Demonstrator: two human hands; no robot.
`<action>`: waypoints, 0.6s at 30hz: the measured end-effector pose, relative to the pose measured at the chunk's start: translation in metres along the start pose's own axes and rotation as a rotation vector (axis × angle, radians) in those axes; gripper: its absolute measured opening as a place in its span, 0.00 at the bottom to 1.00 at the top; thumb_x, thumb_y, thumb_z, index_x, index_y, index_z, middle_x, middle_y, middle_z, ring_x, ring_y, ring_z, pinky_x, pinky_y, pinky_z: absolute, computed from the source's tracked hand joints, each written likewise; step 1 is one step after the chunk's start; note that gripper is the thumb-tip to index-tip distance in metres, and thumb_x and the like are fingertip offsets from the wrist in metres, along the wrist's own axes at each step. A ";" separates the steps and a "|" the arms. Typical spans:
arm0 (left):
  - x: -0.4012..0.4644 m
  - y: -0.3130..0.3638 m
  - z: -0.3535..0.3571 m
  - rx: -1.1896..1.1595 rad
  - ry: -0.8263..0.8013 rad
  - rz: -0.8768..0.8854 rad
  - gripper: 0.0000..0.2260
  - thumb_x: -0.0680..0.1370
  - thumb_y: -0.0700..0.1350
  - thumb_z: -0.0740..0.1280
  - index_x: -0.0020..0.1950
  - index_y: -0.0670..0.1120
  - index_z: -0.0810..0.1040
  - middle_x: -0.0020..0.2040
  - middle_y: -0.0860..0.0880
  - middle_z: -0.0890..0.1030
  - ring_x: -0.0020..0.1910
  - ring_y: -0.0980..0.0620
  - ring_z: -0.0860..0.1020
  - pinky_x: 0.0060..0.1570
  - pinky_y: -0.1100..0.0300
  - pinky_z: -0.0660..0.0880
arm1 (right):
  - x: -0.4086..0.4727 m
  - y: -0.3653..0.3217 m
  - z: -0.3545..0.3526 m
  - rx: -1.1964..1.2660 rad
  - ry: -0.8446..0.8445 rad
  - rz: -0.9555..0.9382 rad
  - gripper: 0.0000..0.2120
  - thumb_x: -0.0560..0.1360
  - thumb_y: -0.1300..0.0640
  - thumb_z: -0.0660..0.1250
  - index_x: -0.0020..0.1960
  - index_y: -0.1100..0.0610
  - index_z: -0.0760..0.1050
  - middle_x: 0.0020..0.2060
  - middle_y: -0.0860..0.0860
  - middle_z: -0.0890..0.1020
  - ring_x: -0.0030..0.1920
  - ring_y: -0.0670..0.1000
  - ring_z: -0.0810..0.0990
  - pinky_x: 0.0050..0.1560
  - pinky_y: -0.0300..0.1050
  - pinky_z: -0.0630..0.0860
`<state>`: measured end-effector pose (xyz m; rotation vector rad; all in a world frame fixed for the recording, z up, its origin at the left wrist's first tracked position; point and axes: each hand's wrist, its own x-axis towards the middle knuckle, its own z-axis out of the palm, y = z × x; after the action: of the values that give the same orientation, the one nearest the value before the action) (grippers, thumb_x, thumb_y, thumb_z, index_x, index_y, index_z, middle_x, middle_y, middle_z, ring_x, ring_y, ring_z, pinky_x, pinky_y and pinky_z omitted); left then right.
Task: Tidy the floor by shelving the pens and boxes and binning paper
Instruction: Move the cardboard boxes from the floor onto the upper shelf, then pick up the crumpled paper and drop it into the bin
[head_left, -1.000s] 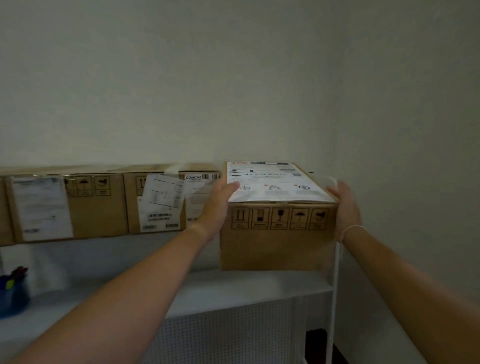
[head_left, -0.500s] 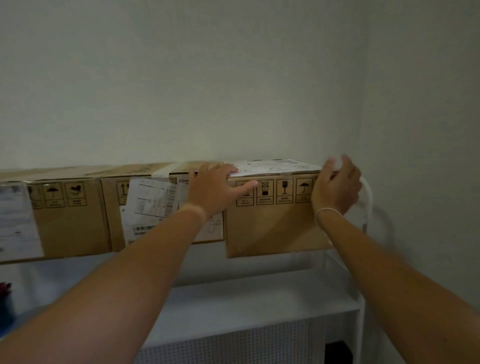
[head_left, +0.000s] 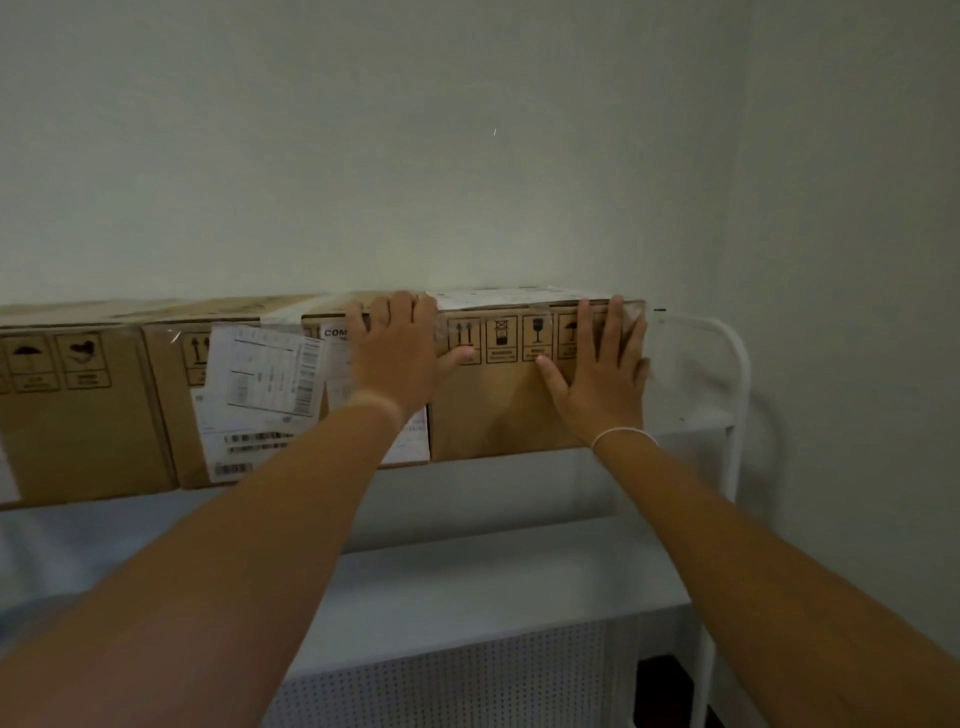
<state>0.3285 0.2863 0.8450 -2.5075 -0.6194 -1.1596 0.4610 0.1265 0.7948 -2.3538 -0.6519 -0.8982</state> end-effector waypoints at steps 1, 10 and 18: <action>0.000 0.001 0.000 -0.012 -0.012 -0.001 0.33 0.73 0.68 0.57 0.68 0.45 0.66 0.65 0.43 0.70 0.66 0.41 0.66 0.70 0.42 0.53 | 0.000 0.001 -0.002 0.006 -0.015 -0.004 0.38 0.74 0.35 0.50 0.75 0.46 0.34 0.76 0.53 0.36 0.74 0.63 0.37 0.71 0.66 0.47; -0.104 0.001 0.001 -0.235 -0.215 0.054 0.34 0.75 0.54 0.64 0.77 0.50 0.52 0.78 0.39 0.47 0.76 0.36 0.47 0.74 0.43 0.48 | -0.081 0.019 -0.018 0.116 -0.385 -0.059 0.34 0.76 0.40 0.57 0.76 0.46 0.45 0.77 0.50 0.43 0.76 0.58 0.44 0.72 0.64 0.52; -0.292 0.023 0.019 -0.534 -0.814 -0.081 0.30 0.78 0.54 0.61 0.77 0.49 0.54 0.78 0.42 0.54 0.76 0.43 0.55 0.73 0.49 0.58 | -0.292 0.045 0.004 0.295 -0.777 0.073 0.34 0.76 0.41 0.58 0.76 0.49 0.48 0.77 0.51 0.50 0.76 0.55 0.51 0.73 0.57 0.56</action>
<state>0.1832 0.2006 0.6047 -3.4488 -0.6504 -0.2753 0.2963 0.0241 0.5718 -2.3834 -0.9020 0.1836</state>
